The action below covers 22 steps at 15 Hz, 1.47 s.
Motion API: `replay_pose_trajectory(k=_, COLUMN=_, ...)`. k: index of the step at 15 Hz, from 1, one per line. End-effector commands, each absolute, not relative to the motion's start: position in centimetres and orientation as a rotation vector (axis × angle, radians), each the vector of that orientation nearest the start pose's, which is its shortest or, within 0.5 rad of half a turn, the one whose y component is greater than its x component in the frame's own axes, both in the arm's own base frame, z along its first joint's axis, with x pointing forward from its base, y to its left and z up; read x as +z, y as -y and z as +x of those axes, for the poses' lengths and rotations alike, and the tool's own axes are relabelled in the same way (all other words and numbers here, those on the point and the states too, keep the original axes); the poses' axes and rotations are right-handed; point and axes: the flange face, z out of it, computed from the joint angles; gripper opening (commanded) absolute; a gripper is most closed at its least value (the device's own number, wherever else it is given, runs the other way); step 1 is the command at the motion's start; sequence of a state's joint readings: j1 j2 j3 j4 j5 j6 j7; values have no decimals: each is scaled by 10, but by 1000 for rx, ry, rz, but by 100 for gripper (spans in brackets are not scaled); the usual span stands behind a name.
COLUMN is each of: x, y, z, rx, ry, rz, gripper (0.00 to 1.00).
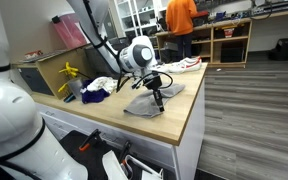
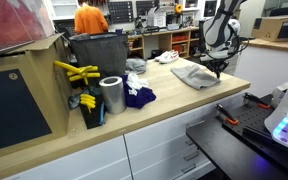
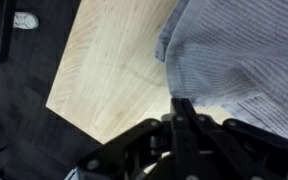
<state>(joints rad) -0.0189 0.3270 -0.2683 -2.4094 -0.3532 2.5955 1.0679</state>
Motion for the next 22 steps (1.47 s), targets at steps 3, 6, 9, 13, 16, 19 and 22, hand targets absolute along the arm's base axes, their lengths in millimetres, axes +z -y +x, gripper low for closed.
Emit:
replay_pose_trajectory(k=3, x=182, y=134, z=457, rx=5, ry=-1717, rz=-2916, gripper=11)
replay_pose_trajectory(k=6, x=178, y=130, z=456, rx=14, ry=-1713, rz=-2917, gripper=40)
replay_pose_trajectory(k=9, x=174, y=128, z=451, rx=34, ry=-1702, rz=-2925, gripper=63)
replay_pose_trajectory(k=13, x=166, y=129, z=441, rx=60, ry=-1702, rz=-2929, gripper=43)
replay_pose_trajectory(k=16, x=167, y=129, z=440, rx=50, ry=-1699, rz=-2924, gripper=34)
replay_pose_trajectory(k=19, x=170, y=130, z=440, rx=32, ry=-1695, rz=-2918, gripper=11)
replay_pose_trajectory(k=22, x=172, y=131, z=437, rx=32, ry=-1698, rz=-2915, gripper=0)
